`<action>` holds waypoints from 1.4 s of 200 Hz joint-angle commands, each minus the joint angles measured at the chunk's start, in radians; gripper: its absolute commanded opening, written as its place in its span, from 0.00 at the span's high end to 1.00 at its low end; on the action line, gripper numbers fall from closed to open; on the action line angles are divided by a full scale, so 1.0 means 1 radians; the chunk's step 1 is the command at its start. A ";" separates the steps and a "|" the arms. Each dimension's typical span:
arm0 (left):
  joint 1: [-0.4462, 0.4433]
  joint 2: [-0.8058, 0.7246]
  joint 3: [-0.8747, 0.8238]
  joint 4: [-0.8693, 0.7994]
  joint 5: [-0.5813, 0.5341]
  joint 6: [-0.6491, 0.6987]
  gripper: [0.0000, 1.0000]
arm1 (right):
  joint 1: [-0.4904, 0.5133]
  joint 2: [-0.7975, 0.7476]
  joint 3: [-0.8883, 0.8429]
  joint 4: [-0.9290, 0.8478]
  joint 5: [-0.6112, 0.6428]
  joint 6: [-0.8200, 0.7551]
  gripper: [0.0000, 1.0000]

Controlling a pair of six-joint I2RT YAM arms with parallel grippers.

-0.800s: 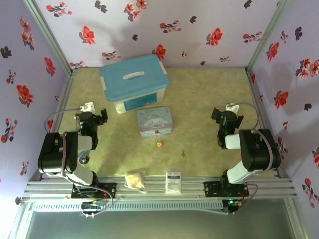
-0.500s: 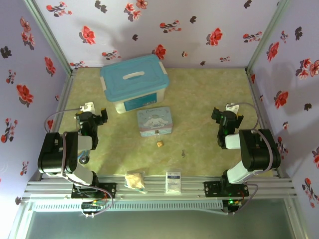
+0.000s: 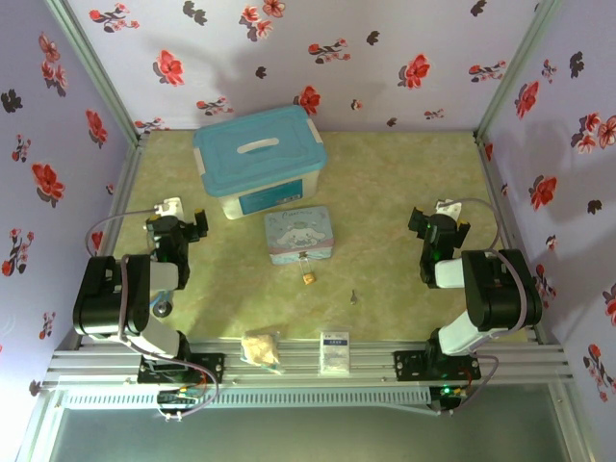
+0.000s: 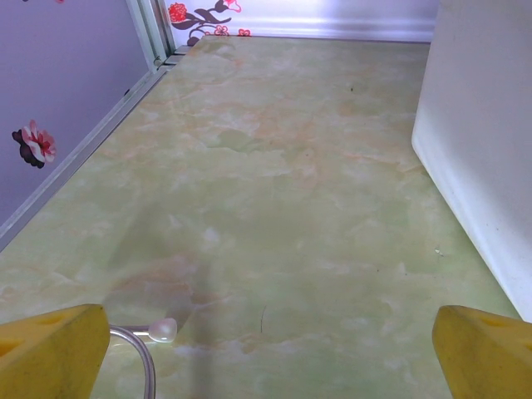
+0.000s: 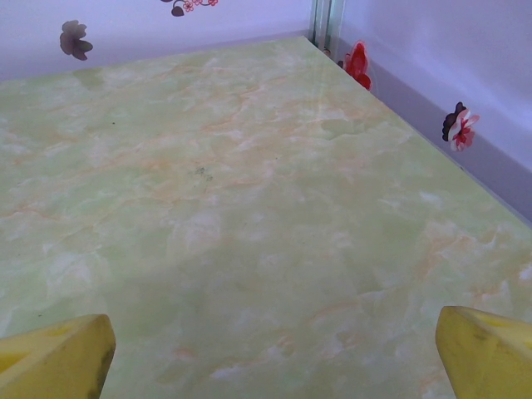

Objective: Unlock a padlock with a key

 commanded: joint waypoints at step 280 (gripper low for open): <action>0.003 -0.554 0.077 -0.527 0.242 -0.566 0.00 | 0.005 -0.444 0.234 -0.840 -0.585 0.296 0.01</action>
